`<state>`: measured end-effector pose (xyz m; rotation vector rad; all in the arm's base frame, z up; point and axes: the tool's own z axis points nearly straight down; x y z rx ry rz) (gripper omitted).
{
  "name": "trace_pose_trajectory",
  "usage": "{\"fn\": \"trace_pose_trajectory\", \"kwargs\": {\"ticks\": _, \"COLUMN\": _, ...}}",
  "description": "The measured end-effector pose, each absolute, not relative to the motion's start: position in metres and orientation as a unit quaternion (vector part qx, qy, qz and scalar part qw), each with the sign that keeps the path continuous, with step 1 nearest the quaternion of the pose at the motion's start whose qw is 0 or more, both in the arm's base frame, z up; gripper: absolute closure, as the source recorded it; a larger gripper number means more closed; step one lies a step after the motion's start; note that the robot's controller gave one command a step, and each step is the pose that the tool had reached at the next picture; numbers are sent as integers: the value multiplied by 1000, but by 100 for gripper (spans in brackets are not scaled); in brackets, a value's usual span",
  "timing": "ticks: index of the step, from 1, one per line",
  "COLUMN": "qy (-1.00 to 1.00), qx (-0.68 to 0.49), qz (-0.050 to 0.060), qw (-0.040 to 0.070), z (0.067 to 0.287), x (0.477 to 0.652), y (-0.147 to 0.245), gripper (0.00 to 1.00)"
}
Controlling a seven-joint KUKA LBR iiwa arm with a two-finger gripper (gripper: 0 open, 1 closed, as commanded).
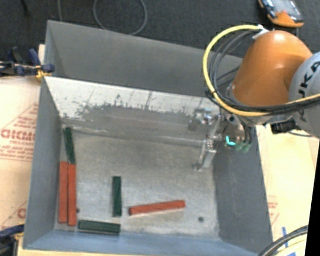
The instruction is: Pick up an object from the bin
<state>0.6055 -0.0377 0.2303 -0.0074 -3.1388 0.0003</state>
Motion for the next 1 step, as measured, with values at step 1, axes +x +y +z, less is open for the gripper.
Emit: {"fn": "trace_pose_trajectory", "kwargs": {"ticks": 1, "qy": -1000, "qx": -17, "qz": -1, "qw": 3, "z": 102, "x": 566, "y": 22, "gripper": 0}}
